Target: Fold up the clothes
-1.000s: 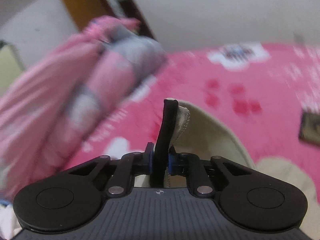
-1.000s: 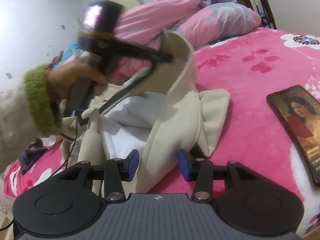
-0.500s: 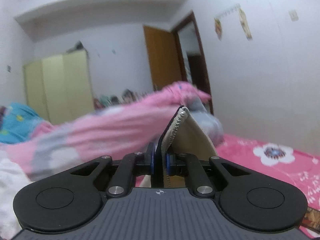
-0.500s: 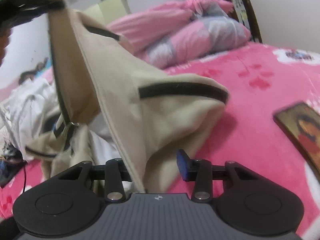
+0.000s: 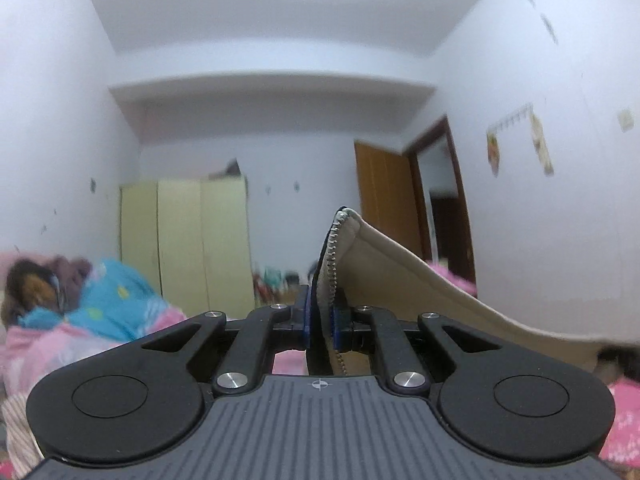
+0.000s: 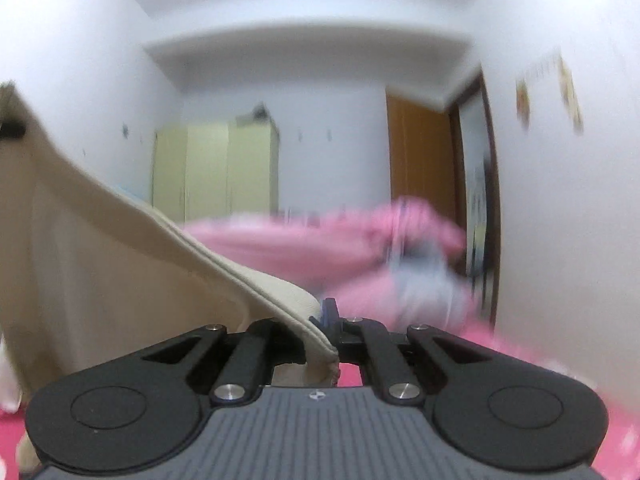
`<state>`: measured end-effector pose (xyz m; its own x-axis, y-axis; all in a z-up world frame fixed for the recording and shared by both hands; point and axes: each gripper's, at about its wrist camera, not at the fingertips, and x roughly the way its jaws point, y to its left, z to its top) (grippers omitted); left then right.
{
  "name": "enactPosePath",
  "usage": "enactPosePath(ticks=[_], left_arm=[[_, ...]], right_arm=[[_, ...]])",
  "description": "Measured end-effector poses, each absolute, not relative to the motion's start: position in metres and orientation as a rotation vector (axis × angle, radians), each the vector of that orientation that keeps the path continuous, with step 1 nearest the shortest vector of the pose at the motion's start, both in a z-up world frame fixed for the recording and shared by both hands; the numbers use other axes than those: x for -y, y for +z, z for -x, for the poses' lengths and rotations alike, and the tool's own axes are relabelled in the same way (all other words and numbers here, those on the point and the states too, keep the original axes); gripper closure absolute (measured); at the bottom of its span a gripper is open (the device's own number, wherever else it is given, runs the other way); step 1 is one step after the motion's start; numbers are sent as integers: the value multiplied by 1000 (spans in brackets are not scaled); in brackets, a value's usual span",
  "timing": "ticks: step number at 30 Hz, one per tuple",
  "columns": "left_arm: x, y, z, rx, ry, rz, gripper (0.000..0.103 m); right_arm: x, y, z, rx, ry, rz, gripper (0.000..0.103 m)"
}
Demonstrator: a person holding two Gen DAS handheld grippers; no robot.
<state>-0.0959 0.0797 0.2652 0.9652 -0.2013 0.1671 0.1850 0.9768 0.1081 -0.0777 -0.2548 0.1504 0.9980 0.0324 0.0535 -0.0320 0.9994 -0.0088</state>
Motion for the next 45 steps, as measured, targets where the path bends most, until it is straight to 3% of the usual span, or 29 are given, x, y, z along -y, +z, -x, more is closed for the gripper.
enactPosePath(ticks=[11,26,36,45], left_arm=[[-98,320,173,409,-193,-73,94],[-73,333,198,491,-279,-100,94],[-56,313,91,325,-249,-78,94],[-34,220,-99,-29,-191,-69,94]], right_arm=[[246,281,141,417,41,86,98],[262,311,213,634,-16,86,98],[270,298,130,482,-44,118,98],[267,242,-55,175,-95,223,98]])
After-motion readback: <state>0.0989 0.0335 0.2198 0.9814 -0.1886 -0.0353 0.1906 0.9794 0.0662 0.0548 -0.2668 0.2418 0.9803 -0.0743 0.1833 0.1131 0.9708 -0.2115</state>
